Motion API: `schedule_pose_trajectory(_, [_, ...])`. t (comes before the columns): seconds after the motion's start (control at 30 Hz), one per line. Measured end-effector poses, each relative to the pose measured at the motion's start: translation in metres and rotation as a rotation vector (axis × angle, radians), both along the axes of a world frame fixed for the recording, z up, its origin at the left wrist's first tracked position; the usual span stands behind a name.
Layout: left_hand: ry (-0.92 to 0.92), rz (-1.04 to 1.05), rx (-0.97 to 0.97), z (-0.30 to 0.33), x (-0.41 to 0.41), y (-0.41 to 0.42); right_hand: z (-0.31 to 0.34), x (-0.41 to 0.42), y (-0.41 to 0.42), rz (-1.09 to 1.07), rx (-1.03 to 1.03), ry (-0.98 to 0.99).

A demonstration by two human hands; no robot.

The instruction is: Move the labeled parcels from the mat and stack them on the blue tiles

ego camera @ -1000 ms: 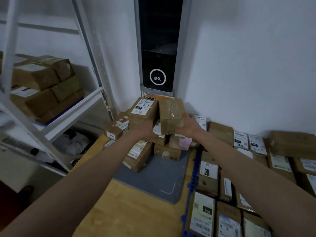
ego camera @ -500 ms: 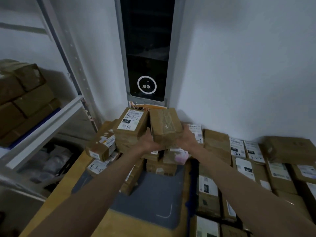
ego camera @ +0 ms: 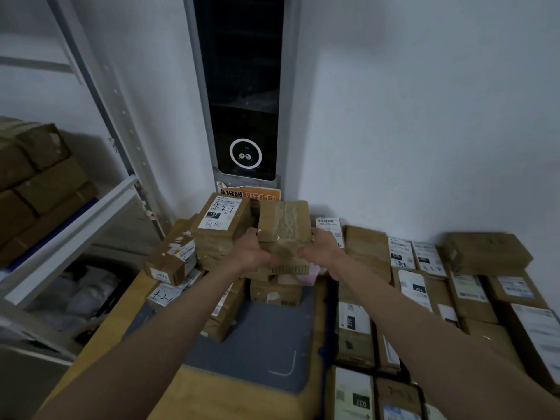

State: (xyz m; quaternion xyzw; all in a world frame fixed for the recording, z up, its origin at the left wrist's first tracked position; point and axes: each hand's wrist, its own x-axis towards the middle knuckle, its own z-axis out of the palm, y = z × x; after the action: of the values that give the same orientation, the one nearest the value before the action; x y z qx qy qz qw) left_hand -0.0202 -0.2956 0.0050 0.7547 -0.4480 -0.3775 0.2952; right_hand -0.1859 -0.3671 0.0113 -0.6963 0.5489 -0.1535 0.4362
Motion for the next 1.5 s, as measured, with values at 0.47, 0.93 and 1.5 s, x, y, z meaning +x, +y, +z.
schedule_pose_trajectory(0.47, [-0.159, -0.145, -0.039, 0.036, -0.092, 0.038, 0.023, -0.119, 0.063, -0.053, -0.078, -0.076])
schedule_pose_trajectory(0.93, [-0.134, -0.296, -0.005, 0.039, -0.243, 0.057, 0.036, -0.273, 0.115, -0.151, -0.056, 0.015])
schedule_pose_trajectory(1.5, [-0.081, -0.469, -0.074, 0.016, -0.353, 0.001, 0.003, -0.379, 0.073, -0.230, -0.027, 0.042])
